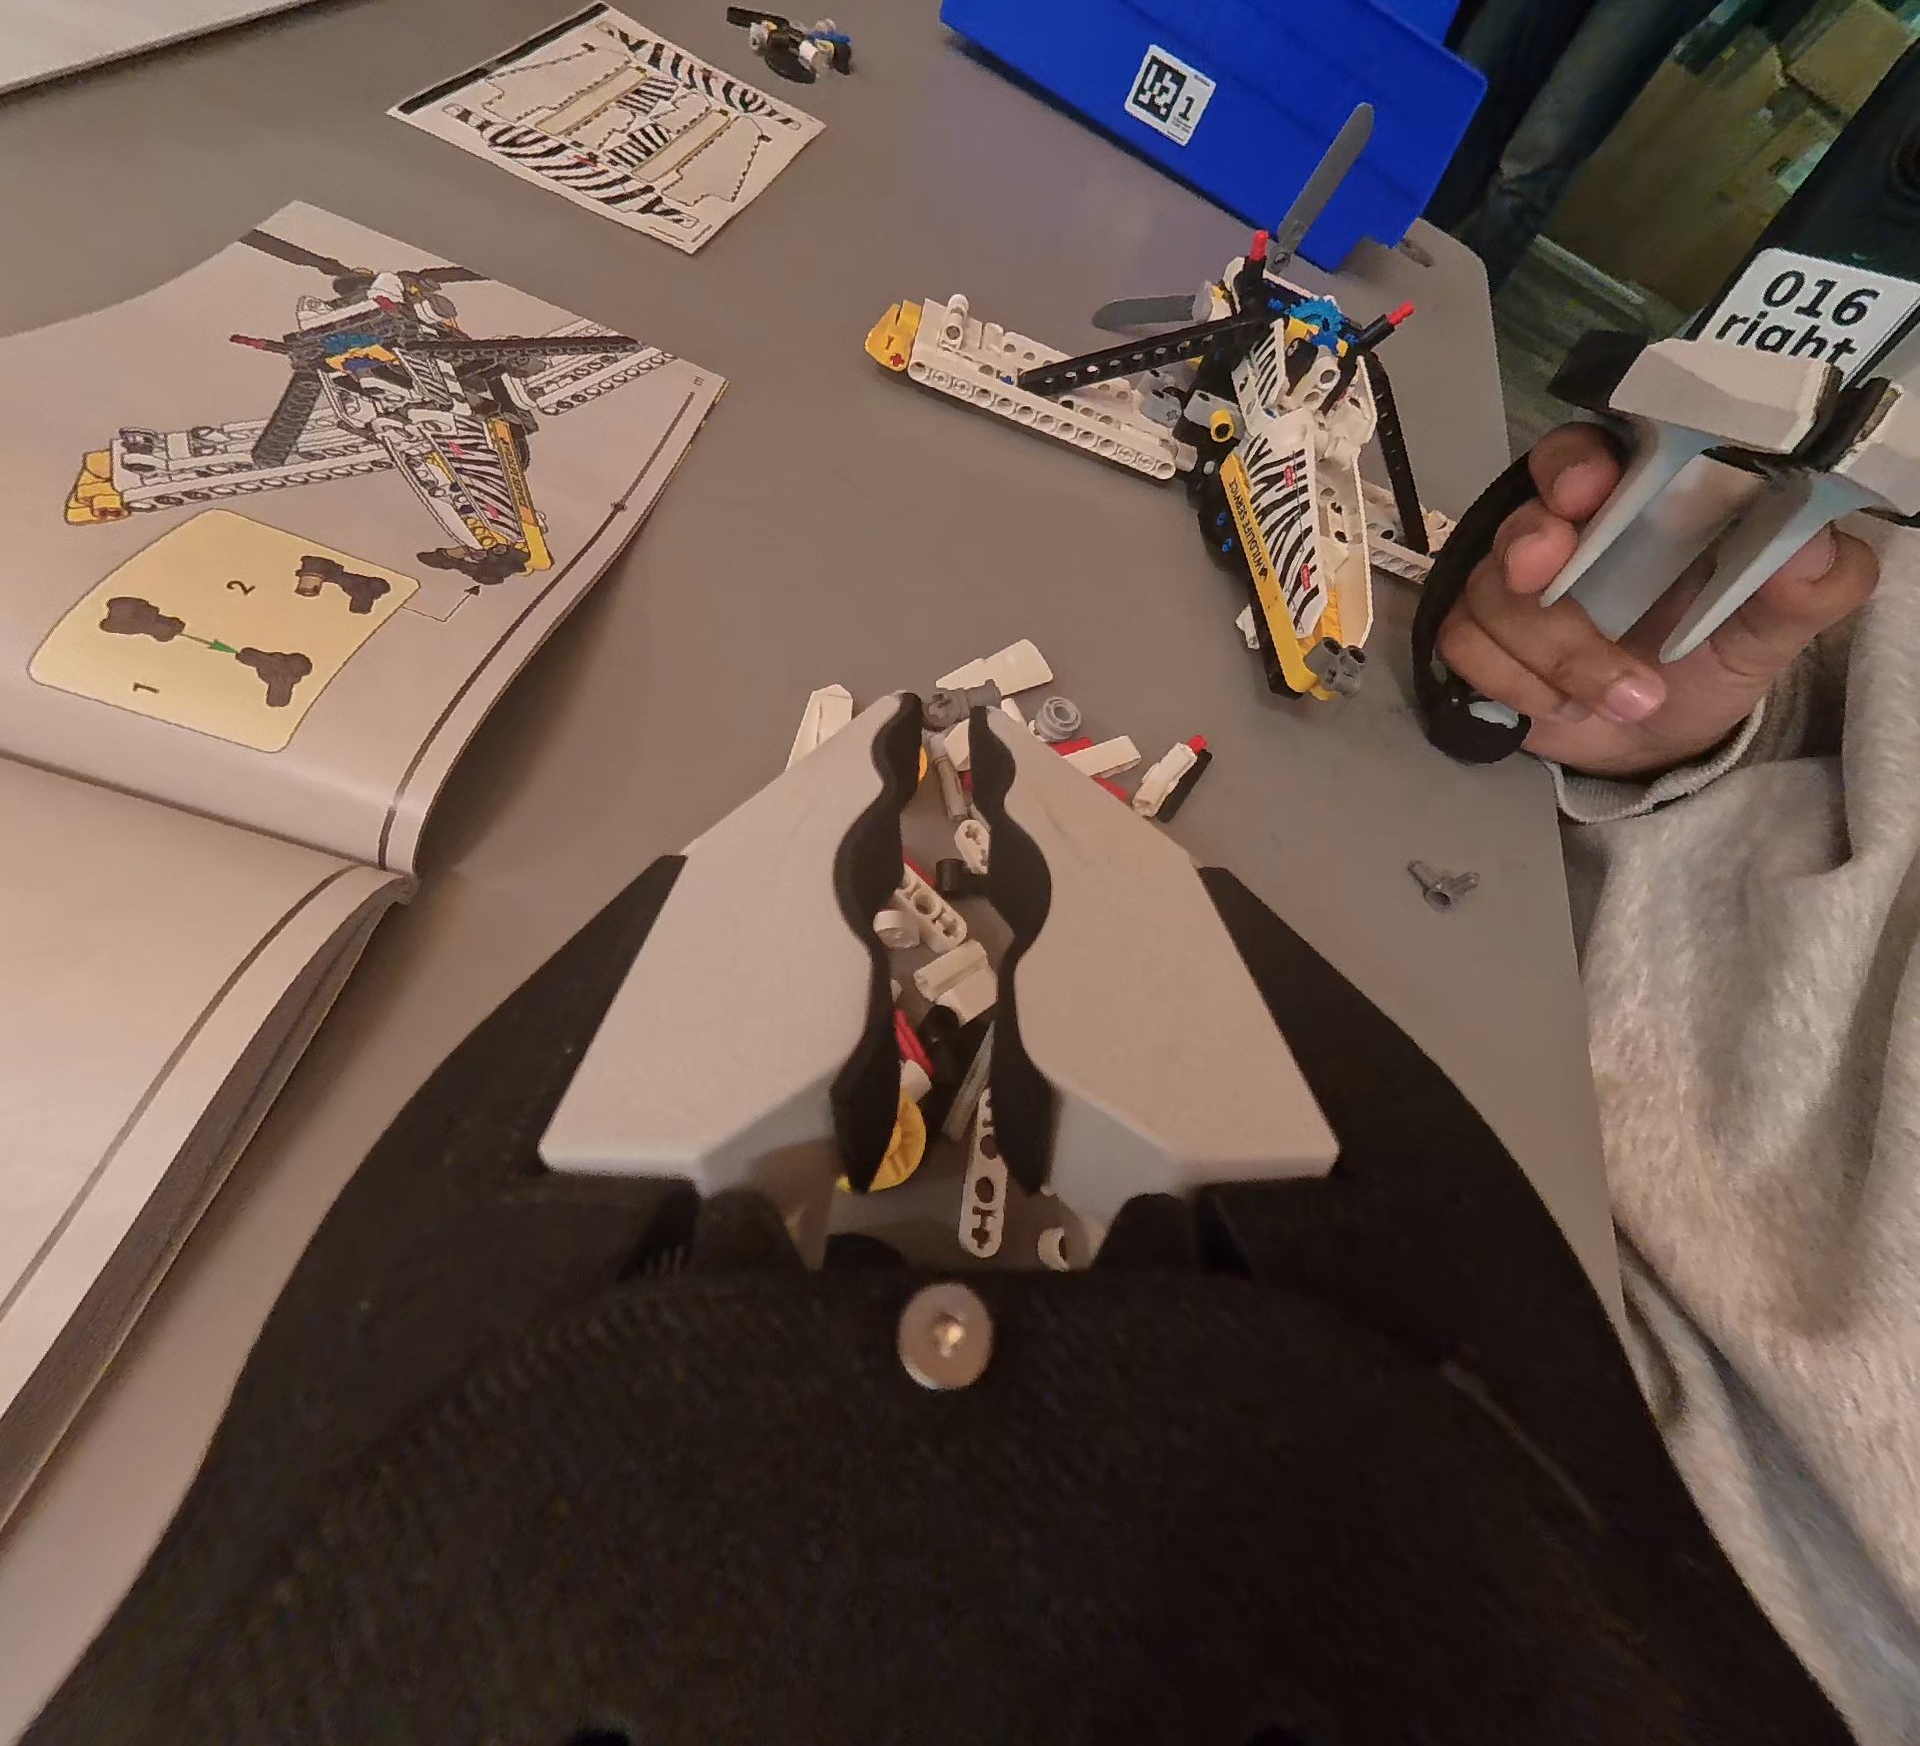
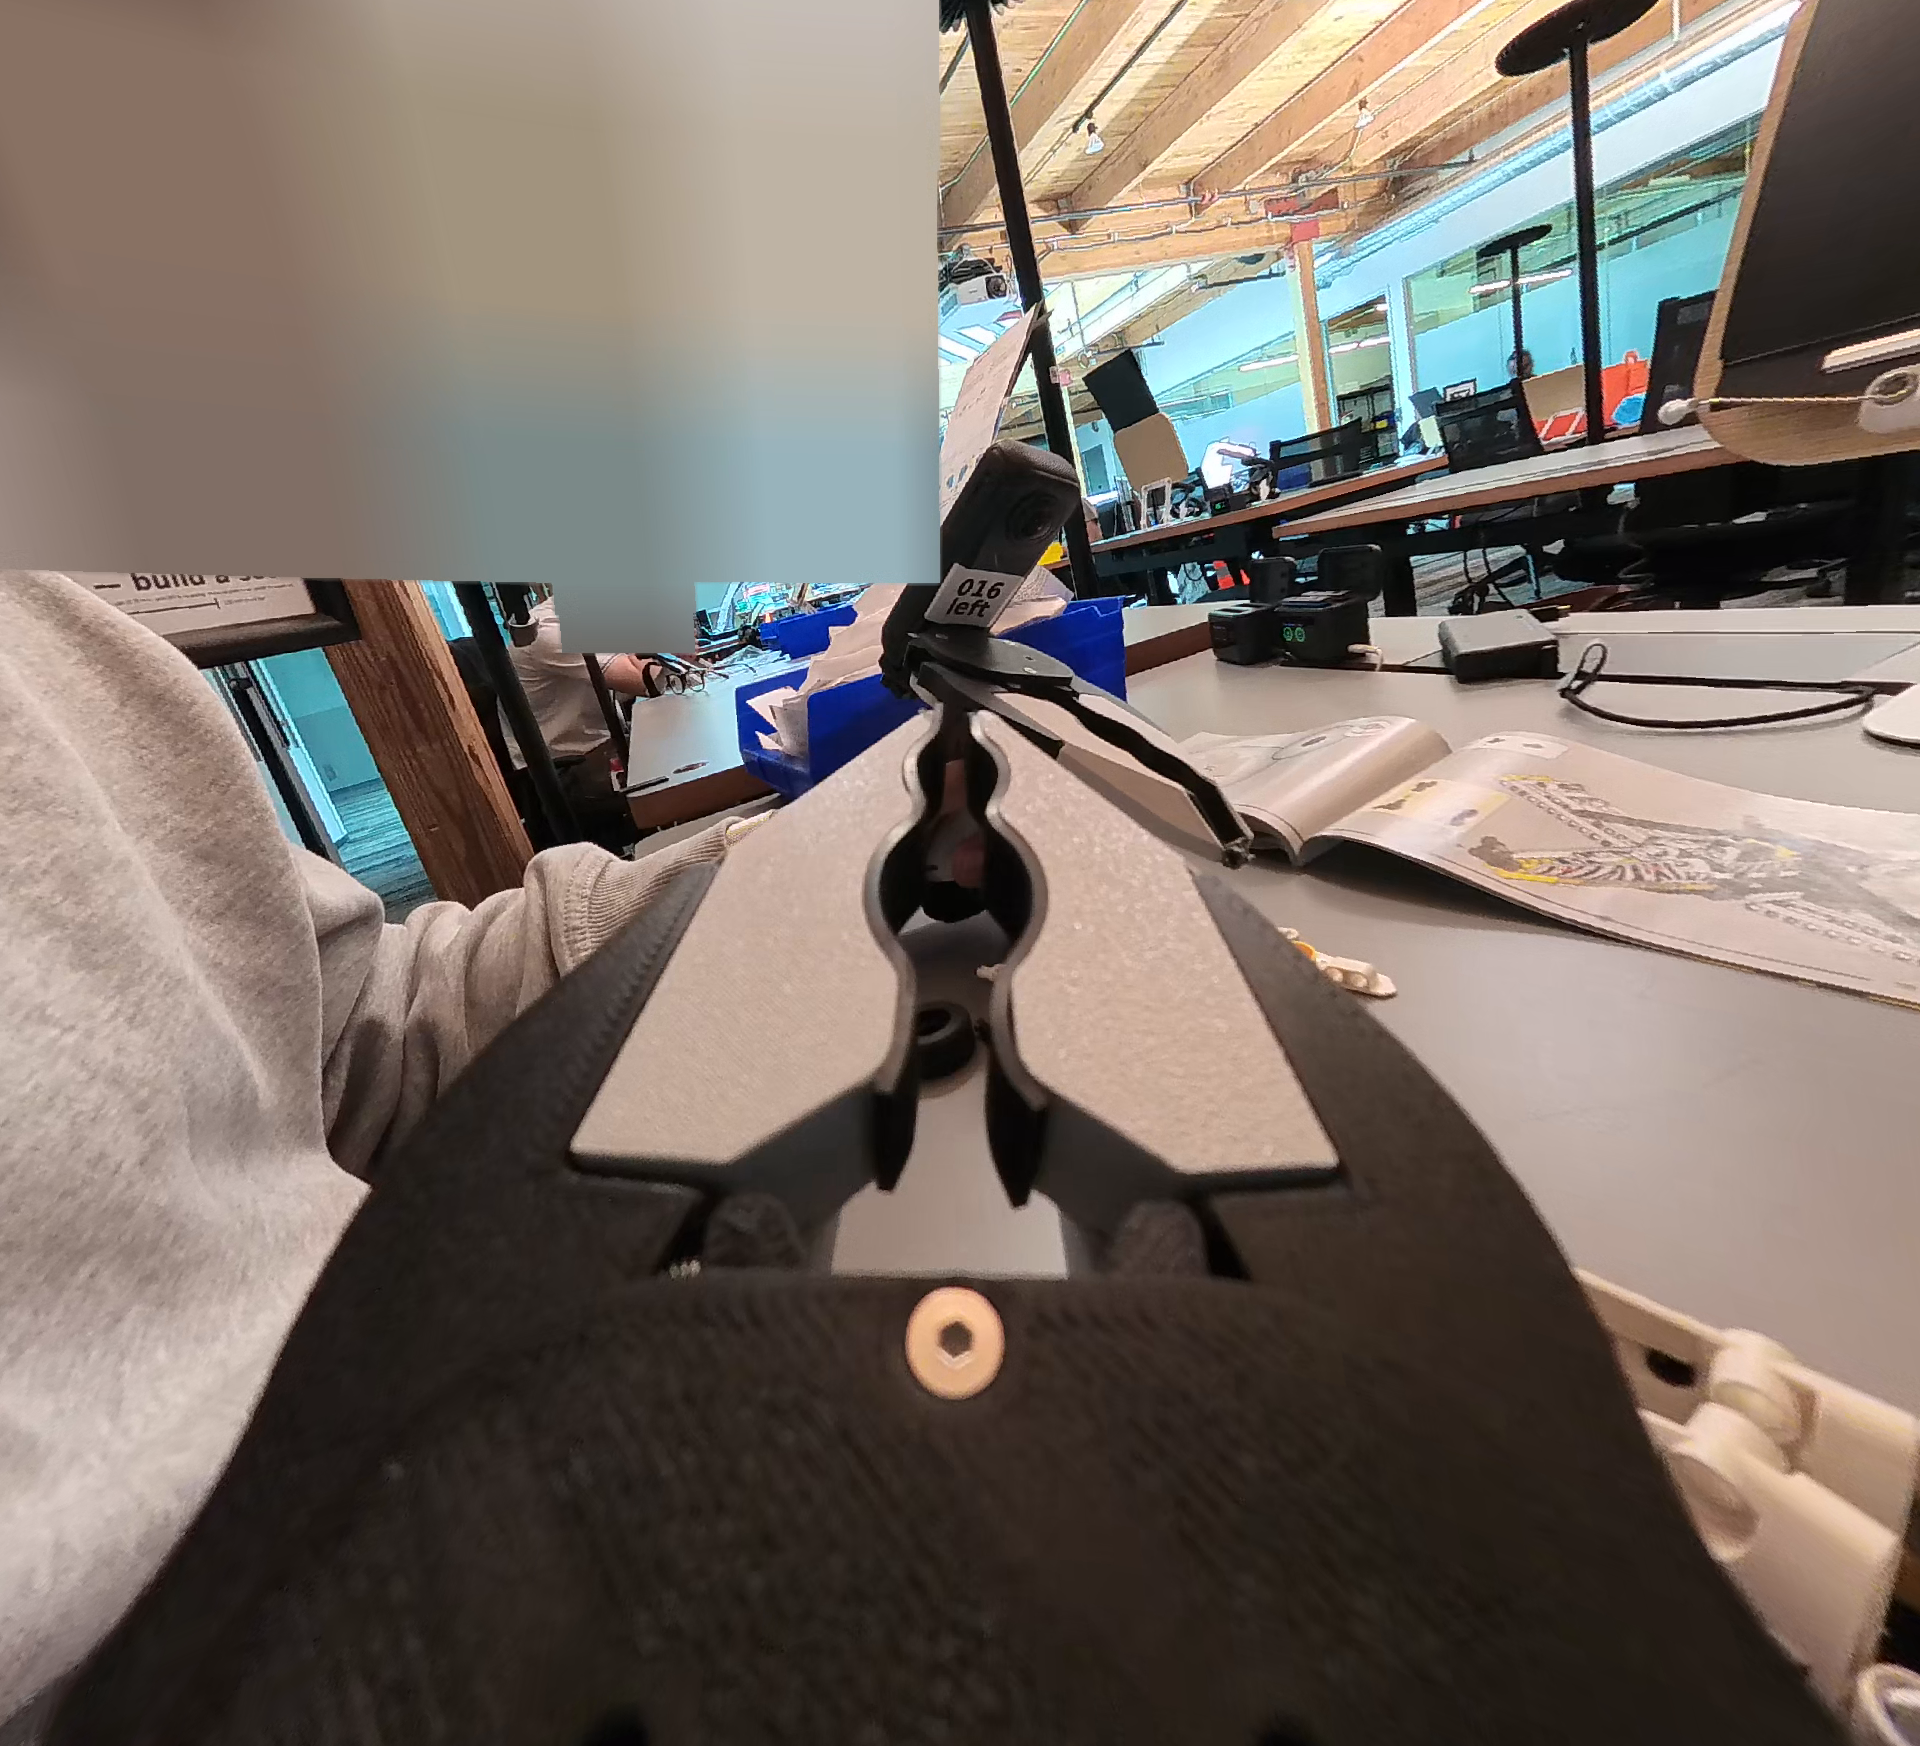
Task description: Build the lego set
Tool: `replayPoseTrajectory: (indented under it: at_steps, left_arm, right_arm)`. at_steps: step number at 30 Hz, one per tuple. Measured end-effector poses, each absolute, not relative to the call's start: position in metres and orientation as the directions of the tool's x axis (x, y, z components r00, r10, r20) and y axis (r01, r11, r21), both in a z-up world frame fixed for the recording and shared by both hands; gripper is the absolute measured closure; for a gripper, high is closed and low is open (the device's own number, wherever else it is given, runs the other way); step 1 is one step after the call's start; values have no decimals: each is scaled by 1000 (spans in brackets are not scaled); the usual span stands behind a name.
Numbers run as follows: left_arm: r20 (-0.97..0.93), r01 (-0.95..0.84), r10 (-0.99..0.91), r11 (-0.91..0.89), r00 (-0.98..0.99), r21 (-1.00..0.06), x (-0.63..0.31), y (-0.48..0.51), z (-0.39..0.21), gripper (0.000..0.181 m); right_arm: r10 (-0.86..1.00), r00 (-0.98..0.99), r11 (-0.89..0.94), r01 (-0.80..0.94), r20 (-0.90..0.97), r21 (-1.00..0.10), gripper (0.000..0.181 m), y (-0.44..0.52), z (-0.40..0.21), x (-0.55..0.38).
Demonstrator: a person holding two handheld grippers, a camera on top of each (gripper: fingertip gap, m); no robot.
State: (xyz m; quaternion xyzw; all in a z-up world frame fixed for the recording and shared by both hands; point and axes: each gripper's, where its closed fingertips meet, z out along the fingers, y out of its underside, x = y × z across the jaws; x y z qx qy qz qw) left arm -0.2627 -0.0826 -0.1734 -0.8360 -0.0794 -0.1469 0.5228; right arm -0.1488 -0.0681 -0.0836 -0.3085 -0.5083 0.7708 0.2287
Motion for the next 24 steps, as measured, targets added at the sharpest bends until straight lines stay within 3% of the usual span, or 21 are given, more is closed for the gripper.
replayPoseTrajectory:
  at_steps: [7,17,24]
  left_arm:
    - [323,268,-64,-418,944,-868,-257,-81,-166,175]
    - [182,96,-214,-360,960,-928,-221,-76,-148,175]
    - [71,40,-213,-148,974,-988,-192,-73,-110,175]
  right_arm:
    - [668,-705,-375,-40,-240,-926,181,-68,-84,-149]
    - [651,-703,-406,-3,-286,-914,171,-68,-86,-153]
    - [737,-634,-323,-24,-236,-946,162,-69,-91,-160]
